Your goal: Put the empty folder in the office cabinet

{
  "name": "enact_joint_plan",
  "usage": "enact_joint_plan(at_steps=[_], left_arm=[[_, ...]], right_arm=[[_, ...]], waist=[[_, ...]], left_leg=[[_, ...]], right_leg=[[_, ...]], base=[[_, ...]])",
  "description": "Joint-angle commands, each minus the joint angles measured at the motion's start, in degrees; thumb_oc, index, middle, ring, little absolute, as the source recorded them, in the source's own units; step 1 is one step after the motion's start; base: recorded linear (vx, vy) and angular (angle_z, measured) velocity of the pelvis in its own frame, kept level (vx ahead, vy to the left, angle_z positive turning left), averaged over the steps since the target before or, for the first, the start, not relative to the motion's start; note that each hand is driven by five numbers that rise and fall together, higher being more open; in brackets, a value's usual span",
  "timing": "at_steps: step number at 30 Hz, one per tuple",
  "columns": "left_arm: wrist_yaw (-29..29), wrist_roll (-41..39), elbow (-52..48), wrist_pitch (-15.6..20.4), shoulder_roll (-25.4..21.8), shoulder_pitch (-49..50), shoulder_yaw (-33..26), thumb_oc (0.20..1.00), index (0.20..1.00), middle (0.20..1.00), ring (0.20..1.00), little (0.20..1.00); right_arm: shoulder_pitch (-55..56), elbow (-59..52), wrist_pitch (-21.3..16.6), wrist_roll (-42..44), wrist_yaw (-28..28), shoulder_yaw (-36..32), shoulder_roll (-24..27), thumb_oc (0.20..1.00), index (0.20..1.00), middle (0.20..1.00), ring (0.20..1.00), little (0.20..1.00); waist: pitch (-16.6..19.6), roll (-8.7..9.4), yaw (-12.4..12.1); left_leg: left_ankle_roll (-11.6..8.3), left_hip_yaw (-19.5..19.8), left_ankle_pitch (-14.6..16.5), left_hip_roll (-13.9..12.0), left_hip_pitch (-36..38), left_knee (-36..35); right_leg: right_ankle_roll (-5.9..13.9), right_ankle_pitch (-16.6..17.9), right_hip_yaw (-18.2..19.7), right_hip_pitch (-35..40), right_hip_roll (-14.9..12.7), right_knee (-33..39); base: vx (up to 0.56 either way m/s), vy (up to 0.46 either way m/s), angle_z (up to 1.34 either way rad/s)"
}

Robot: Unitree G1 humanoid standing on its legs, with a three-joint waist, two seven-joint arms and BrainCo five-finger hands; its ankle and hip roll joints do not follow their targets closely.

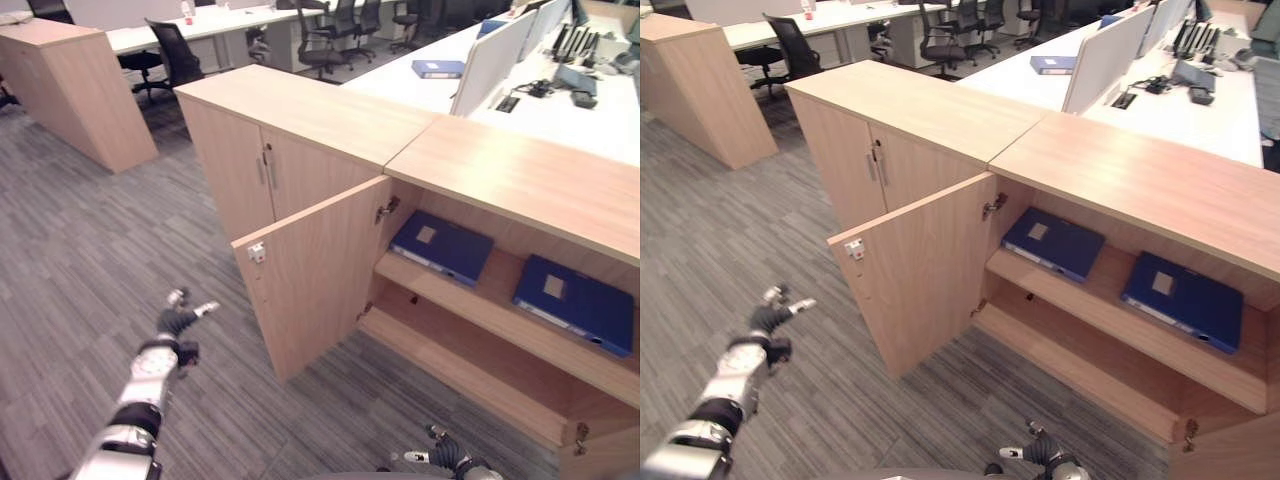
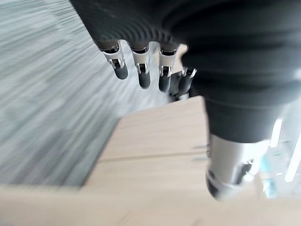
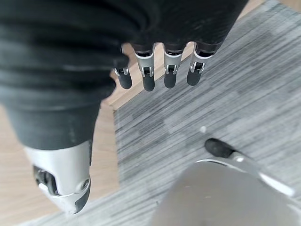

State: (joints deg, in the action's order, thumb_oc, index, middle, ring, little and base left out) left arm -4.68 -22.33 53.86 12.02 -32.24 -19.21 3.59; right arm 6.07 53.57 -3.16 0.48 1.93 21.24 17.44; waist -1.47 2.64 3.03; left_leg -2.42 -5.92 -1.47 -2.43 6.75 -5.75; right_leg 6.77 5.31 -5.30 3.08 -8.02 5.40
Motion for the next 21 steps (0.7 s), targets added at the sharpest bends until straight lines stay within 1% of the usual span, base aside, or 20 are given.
enact_joint_plan(at_steps=[1,2,5,6,12,18,21], left_arm=[[-0.79,-2.88,4.04,2.86,-1.7,-7.44,-0.84,1.0,1.0,1.0,1.0,1.0],[-0.82,-3.38,4.45,2.93,-3.1,-9.5,-0.55,1.0,1.0,1.0,1.0,1.0],[-0.85,-3.23,5.03,3.08,-4.38,-11.05,-0.26,1.0,1.0,1.0,1.0,1.0],[-0.54,-2.91,5.1,3.03,-4.85,-12.28,0.57,1.0,1.0,1.0,1.0,1.0],[-0.04,-1.72,6.27,2.98,-5.28,-15.14,2.65,1.0,1.0,1.0,1.0,1.0],[0.38,-0.98,7.89,2.64,-2.82,-16.27,4.33,1.0,1.0,1.0,1.0,1.0],[1.05,1.19,7.96,2.46,0.5,-16.69,7.06,1.0,1.0,1.0,1.0,1.0]], right_arm=[[-2.82,-0.91,-1.78,-0.37,-0.42,2.24,1.54,1.0,1.0,1.0,1.0,1.0],[-2.68,-0.86,-1.79,0.57,-0.53,1.86,1.61,1.0,1.0,1.0,1.0,1.0],[-2.59,-0.35,-1.87,1.19,-0.62,1.47,1.59,1.0,1.0,1.0,1.0,1.0],[-2.52,0.08,-1.9,1.35,-0.77,1.38,1.63,1.0,1.0,1.0,1.0,1.0],[-2.81,0.48,-1.85,0.76,-0.87,1.91,2.04,1.0,1.0,1.0,1.0,1.0],[-3.34,1.81,-1.7,0.35,-0.57,2.21,1.78,1.0,1.0,1.0,1.0,1.0],[-4.13,2.56,-1.41,-0.66,-0.22,2.66,1.72,1.0,1.0,1.0,1.0,1.0]], waist=[[-2.21,-0.63,0.38],[-2.34,-0.49,0.91],[-2.44,-0.27,1.23],[-2.48,-0.13,1.67],[-3.0,0.23,2.29],[-3.4,0.7,2.98],[-3.92,1.29,3.39]], left_leg=[[-1.18,1.4,5.79,-0.28,2.13,0.75],[-1.25,0.88,5.71,-0.4,1.99,0.75],[-1.24,0.24,5.78,-0.43,1.96,0.75],[-1.22,-0.16,5.89,-0.43,2.04,0.75],[-1.14,-1.12,6.0,-0.46,2.25,0.75],[-1.0,-1.77,6.17,-0.42,2.51,0.75],[-0.83,-2.26,6.28,-0.33,2.55,0.75]], right_leg=[[5.52,-2.95,0.85,0.61,-3.09,-3.05],[5.74,-2.75,1.46,0.04,-3.06,-3.18],[5.95,-2.64,2.0,-0.37,-3.04,-3.25],[6.07,-2.52,2.38,-0.63,-3.05,-3.35],[6.47,-2.25,3.28,-1.41,-3.11,-3.82],[6.67,-2.21,4.03,-1.89,-3.22,-4.25],[6.87,-2.07,4.43,-2.44,-3.29,-4.63]], base=[[0.01,-0.001,-0.09],[0.01,0.0,-0.09],[0.0,0.003,-0.25],[0.01,0.002,-0.13],[0.0,0.006,-0.12],[0.0,0.01,-0.11],[0.0,0.0,0.0]])
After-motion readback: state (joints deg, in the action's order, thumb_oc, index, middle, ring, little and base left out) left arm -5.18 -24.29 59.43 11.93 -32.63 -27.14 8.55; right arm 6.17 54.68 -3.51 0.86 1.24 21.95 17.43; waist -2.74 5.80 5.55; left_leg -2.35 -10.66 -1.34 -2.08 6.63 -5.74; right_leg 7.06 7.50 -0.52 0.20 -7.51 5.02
